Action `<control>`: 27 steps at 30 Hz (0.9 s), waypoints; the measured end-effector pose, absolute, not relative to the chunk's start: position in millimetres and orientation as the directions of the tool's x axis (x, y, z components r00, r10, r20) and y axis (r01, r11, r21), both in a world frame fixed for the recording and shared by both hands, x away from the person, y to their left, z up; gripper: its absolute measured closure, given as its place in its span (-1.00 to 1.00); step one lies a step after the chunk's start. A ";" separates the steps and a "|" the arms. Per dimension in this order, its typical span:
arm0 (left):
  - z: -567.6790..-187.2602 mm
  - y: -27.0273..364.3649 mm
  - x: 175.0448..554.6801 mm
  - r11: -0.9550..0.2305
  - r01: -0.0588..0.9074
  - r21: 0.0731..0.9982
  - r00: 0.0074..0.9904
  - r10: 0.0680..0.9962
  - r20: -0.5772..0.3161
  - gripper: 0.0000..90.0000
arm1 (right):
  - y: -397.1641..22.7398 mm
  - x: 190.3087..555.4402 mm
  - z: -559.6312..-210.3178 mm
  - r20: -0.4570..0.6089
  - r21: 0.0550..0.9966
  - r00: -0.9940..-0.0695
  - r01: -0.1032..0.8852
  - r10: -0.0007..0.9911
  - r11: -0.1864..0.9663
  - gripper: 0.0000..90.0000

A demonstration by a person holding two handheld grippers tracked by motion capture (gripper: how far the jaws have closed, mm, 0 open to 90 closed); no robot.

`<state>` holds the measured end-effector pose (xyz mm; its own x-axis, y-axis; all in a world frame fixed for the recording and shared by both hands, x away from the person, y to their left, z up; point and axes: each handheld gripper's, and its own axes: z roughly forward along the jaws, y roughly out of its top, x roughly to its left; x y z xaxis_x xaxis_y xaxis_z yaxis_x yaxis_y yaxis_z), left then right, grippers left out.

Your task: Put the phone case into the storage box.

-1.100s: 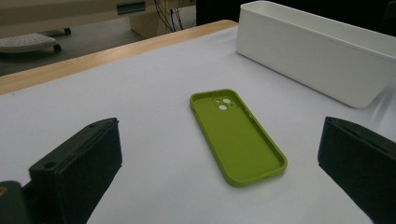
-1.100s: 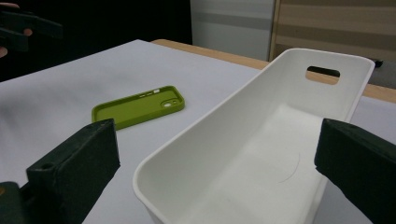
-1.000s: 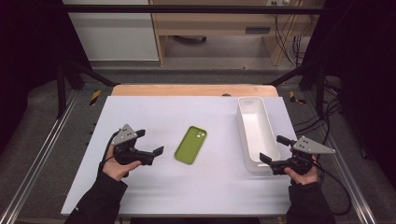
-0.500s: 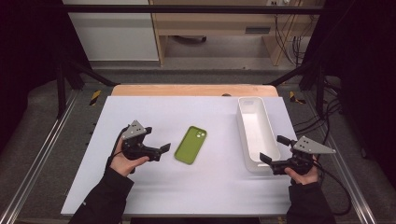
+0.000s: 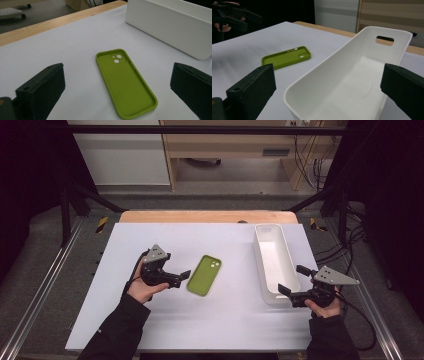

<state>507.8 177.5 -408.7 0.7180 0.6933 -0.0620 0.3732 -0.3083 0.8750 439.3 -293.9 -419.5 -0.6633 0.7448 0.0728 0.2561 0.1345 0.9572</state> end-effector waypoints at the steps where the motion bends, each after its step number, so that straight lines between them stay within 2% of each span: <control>1: -408.8 175.9 508.9 -0.312 0.374 0.874 0.719 0.693 -0.060 -1.00 | -293.9 439.2 -419.5 0.072 0.957 -0.663 0.256 0.745 0.135 -0.99; 27: -425.7 143.7 540.0 -0.364 0.441 0.821 0.701 0.710 -0.062 -1.00 | -293.8 439.6 -419.8 0.070 0.957 -0.666 0.254 0.742 0.138 -0.99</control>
<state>540.0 143.7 -425.7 0.7014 0.7100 -0.0618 0.4407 -0.3640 0.8205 439.6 -293.8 -419.8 -0.6662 0.7425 0.0701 0.2542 0.1376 0.9573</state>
